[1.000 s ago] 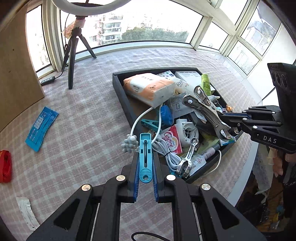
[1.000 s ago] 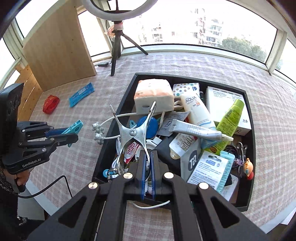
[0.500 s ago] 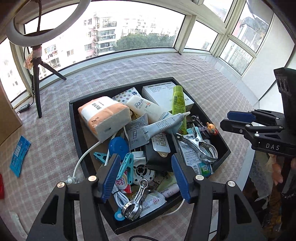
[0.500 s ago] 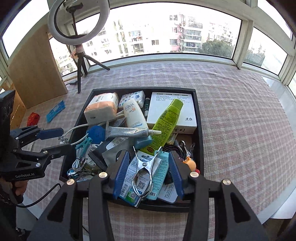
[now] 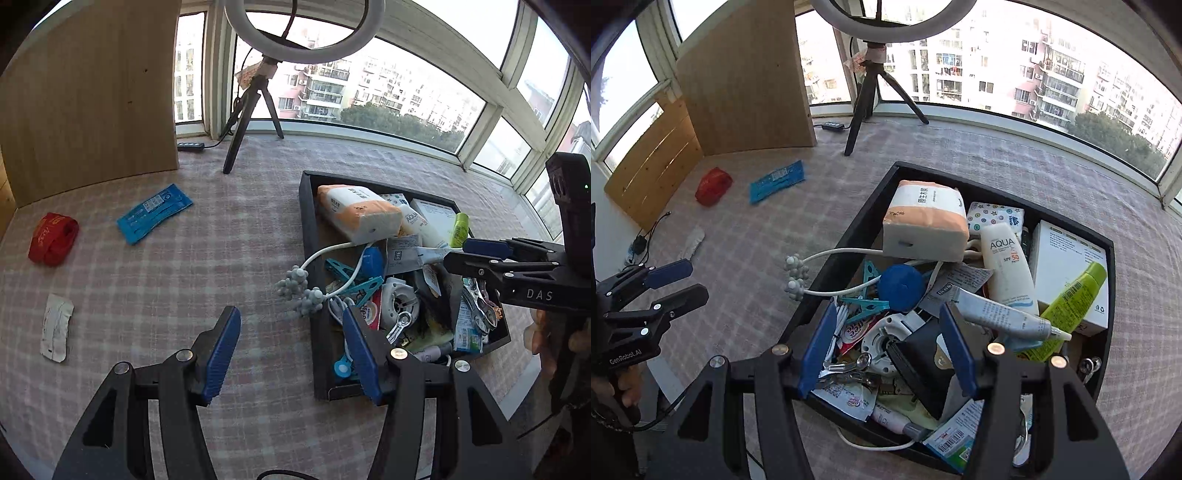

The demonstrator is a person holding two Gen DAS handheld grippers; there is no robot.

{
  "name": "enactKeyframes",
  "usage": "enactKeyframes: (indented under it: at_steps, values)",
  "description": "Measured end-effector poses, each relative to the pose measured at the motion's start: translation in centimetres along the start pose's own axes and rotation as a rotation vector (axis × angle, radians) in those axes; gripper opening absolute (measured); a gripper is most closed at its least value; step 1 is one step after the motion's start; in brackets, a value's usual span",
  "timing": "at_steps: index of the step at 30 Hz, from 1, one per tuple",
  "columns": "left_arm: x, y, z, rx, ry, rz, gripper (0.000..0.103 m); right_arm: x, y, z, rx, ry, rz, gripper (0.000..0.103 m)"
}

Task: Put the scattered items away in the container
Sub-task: 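Move both grippers toward the white sachet and red pouch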

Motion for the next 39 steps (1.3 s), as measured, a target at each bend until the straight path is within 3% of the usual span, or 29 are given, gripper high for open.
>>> enactKeyframes:
  at_steps: [4,7,11,20,28,34,39]
  values:
    - [-1.5,-2.7,6.8,0.123,-0.114,-0.026,0.055,1.3,1.8,5.1,0.092,-0.092,-0.034,0.057]
    - [-2.6,-4.6,11.1,0.197,-0.189,-0.043,0.055,1.8,3.0,8.4,0.169,-0.102,-0.006,0.057]
    - [-4.2,-6.6,15.9,0.268,-0.255,-0.052,0.055,2.6,4.3,10.2,0.159,-0.085,0.025,0.057]
    - [-5.5,-9.7,23.6,0.297,-0.375,-0.084,0.055,4.8,5.2,13.1,0.129,-0.068,0.039,0.057]
    - [-6.4,-11.8,31.1,0.315,-0.387,-0.082,0.055,7.9,7.6,16.4,0.111,-0.095,0.029,0.057]
    - [-7.6,-11.4,37.8,0.351,-0.406,-0.020,0.055,10.4,11.5,19.5,0.123,-0.120,0.047,0.057]
    - [-7.5,-8.5,39.5,0.309,-0.403,0.044,0.055,11.5,17.7,20.5,0.081,-0.170,0.110,0.057]
Point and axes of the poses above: each gripper's, at about its wrist camera, not at the fingertips, and y roughly the way its jaws point, z to its left, x to its top, the point moved 9 cm from there along y, roughly the way its jaws point, and after that the axes turned 12 degrees about -z, right-handed, at the moved point
